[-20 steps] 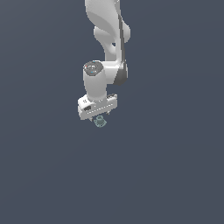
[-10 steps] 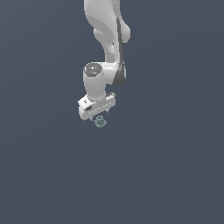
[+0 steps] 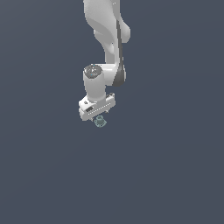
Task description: Pick up the object and move it to a goal position.
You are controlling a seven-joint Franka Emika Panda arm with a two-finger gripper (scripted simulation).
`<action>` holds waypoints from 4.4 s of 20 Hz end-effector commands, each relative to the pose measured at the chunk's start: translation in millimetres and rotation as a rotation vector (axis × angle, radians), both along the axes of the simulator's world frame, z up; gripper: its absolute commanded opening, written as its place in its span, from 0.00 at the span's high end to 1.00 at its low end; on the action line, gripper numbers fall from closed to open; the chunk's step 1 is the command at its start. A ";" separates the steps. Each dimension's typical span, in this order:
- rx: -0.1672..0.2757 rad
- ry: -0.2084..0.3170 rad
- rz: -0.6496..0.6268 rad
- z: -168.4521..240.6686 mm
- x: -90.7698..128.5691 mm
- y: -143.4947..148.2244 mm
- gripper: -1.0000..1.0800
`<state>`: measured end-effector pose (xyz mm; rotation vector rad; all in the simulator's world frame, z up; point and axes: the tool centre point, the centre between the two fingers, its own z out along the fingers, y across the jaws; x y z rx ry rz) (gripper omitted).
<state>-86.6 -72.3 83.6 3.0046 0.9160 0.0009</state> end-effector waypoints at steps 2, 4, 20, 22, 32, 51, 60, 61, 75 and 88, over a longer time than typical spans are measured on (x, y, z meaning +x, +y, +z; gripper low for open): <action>0.000 0.001 0.001 -12.4 -0.9 0.1 0.04; 0.000 0.001 0.002 -22.5 -1.3 0.2 0.04; 0.000 0.001 0.004 -44.0 -0.9 0.1 1.00; 0.000 0.001 0.004 -44.0 -0.9 0.1 1.00; 0.000 0.000 0.003 -28.6 6.7 -2.7 1.00; 0.002 0.000 0.004 109.0 78.7 -23.7 1.00; 0.002 0.000 0.004 178.5 116.8 -35.0 1.00; 0.002 0.000 0.004 185.0 120.5 -36.1 1.00; 0.001 0.000 0.004 258.5 163.4 -48.5 1.00; 0.001 0.001 0.004 299.1 188.9 -55.8 1.00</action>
